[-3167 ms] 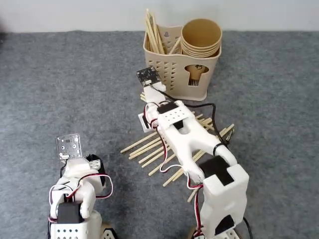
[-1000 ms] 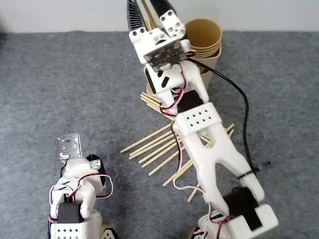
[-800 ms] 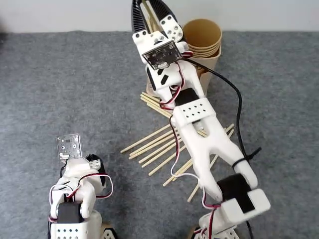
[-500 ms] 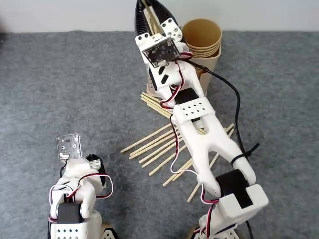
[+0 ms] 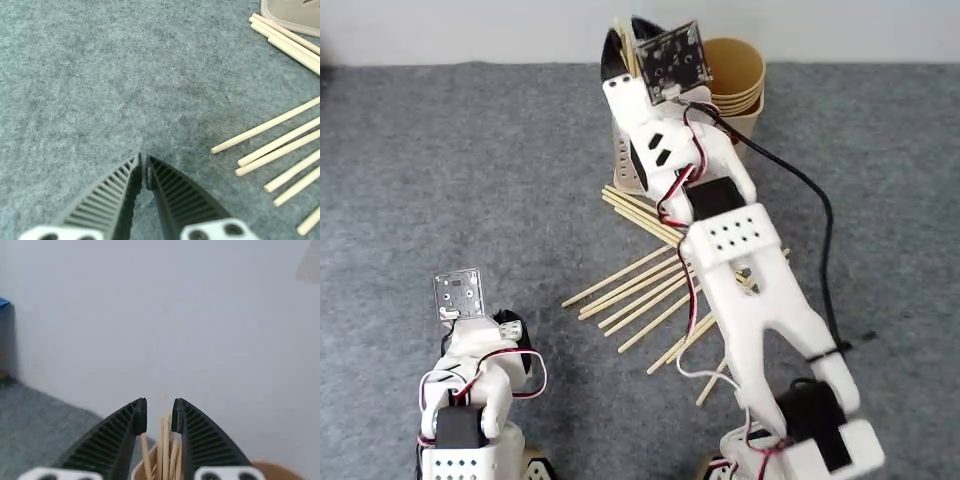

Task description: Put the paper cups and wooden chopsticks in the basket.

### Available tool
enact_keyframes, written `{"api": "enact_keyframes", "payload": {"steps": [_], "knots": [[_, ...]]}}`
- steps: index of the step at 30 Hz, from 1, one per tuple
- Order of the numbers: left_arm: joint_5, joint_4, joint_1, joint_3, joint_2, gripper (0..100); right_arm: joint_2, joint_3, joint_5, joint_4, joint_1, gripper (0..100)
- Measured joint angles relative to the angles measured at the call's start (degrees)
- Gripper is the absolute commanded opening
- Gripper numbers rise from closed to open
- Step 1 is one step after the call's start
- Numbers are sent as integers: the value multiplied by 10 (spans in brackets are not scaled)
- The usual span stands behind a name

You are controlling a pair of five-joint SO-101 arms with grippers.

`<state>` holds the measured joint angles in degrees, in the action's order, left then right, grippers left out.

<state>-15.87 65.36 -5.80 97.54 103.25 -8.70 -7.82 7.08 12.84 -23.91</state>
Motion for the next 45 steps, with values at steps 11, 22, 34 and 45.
{"api": "enact_keyframes", "payload": {"steps": [11, 22, 34, 45], "knots": [[0, 0, 0, 0, 0, 14, -56, 0, 20, 369, -8, 95], [0, 0, 0, 0, 0, 14, 94, 1, 61, 455, -8, 199], [0, 0, 0, 0, 0, 14, 262, 1, 97, 382, -8, 318], [0, 0, 0, 0, 0, 14, 382, 65, 100, 337, 5, 318]]}}
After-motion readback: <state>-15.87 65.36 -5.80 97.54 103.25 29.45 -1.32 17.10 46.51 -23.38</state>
